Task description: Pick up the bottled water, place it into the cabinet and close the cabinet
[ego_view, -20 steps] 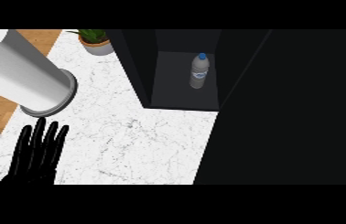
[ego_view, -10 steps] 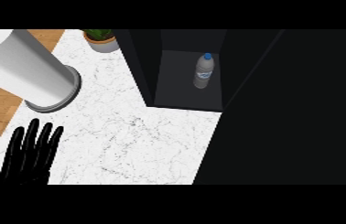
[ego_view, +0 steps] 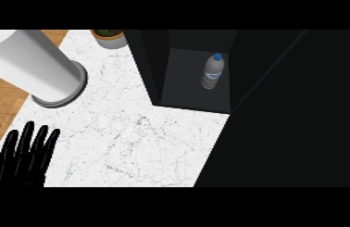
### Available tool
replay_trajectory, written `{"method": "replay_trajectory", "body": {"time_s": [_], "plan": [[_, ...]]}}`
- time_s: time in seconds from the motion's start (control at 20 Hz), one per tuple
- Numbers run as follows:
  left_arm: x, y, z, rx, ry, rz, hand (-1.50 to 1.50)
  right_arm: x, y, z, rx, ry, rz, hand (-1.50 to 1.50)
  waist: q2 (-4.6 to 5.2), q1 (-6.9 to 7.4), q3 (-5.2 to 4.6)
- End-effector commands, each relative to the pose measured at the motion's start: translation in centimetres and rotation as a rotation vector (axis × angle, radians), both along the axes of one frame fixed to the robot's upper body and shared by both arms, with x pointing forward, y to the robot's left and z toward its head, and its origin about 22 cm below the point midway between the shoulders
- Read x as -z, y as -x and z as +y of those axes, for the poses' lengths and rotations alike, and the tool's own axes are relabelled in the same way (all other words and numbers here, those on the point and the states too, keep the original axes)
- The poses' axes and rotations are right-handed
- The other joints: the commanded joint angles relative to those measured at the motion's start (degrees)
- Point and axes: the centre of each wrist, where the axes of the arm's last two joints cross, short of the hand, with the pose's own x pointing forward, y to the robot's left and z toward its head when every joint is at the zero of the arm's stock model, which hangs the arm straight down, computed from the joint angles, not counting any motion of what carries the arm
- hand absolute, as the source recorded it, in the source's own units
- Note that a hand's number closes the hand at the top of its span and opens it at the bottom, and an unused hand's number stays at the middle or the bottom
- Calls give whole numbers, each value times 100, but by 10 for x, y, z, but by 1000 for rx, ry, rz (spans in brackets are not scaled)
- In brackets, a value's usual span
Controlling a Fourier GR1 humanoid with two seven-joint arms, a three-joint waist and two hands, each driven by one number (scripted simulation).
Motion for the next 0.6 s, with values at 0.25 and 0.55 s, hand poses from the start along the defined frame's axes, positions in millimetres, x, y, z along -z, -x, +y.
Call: {"method": "replay_trajectory", "body": {"time_s": [0.25, 0.55], "plan": [[-10, -3, -1, 71, 0, -50, -150, 36, -14, 46, -166, -113, 403, 150, 211, 440, 2], [-9, 0, 7, 52, -10, -24, -150, 37, -32, 24, 21, -251, 463, 150, 127, 222, 29]]}}
